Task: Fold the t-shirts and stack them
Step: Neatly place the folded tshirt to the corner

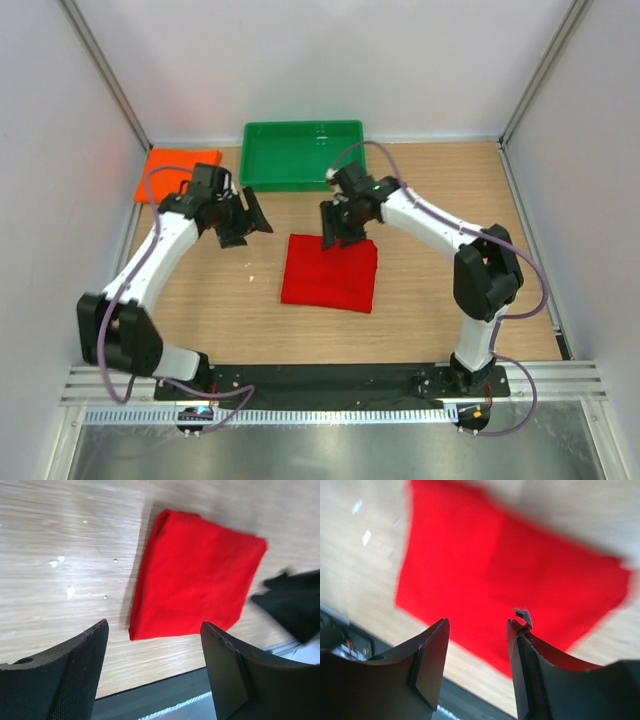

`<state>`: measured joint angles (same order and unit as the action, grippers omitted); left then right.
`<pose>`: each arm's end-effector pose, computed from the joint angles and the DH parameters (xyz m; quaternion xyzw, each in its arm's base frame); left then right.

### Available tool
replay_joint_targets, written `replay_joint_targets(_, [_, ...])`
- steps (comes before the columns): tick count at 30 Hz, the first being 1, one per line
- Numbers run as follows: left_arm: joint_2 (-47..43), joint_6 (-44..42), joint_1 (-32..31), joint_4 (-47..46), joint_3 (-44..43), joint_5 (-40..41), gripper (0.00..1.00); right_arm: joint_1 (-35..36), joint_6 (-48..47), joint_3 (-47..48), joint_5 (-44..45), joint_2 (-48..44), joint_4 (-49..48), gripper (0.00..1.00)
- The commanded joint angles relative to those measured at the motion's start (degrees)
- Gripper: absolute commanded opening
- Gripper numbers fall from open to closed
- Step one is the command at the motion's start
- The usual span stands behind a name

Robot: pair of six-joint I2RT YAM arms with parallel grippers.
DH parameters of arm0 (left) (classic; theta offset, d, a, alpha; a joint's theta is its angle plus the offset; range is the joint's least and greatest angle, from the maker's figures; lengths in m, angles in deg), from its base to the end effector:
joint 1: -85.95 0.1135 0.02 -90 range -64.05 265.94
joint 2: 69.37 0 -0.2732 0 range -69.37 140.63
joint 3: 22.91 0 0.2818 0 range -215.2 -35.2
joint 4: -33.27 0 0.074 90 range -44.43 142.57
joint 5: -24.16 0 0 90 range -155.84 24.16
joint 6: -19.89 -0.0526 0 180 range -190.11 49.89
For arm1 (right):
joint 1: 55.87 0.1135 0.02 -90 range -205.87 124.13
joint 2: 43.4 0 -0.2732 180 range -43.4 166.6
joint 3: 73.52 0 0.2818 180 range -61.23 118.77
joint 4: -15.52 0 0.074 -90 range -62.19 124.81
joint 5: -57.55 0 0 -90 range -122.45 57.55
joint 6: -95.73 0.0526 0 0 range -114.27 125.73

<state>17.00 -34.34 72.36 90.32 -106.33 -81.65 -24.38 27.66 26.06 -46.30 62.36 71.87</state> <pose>0.3334 -0.0953 0.2637 -0.1491 0.9457 -0.2278 0.1775 0.3619 0.2364 0.2351 -0.1089 0.9586 0.2106 0.1579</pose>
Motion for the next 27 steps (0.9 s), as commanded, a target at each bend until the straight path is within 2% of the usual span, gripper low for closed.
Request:
replay_joint_targets(1, [-11.27,5.27,1.8,1.48,3.71,7.89,0.75,9.44,4.69,0.78,7.5,-1.96,2.8,0.56])
replay_joint_targets(4, [-14.73,5.28,3.3,2.35,5.12,7.12,0.73,13.24,4.97,0.08,12.69,-0.73,1.57,0.54])
replay_joint_targets(6, [-16.23,3.79,3.39,3.76,5.92,5.44,0.73,18.42,1.81,0.25,20.56,-0.64,0.6,0.56])
replay_joint_targets(10, [-17.29,2.81,3.91,5.78,6.89,10.08,0.75,24.49,-4.42,0.78,27.99,-1.51,1.92,0.65])
replay_joint_targets(13, [-16.32,5.53,7.07,7.54,6.71,13.26,0.76,30.72,-9.26,-3.42,35.01,-5.45,-2.38,0.81])
replay_joint_targets(14, [-14.75,6.15,8.3,8.33,6.36,13.26,0.76,33.96,-13.19,-6.31,37.03,-6.25,-5.7,0.92])
replay_joint_targets(17, [-12.46,8.7,9.28,10.96,5.22,13.27,0.76,38.03,-19.71,-9.24,42.75,-6.09,-10.03,1.0])
replay_joint_targets(22, [-10.17,11.86,11.29,12.99,6.62,11.94,0.77,42.77,-27.89,-8.8,49.6,-1.52,-13.19,1.0])
replay_joint_targets(27, [-6.4,16.26,13.32,17.19,7.33,13.79,0.77,46.56,-35.81,-11.87,51.63,1.03,-20.4,0.98])
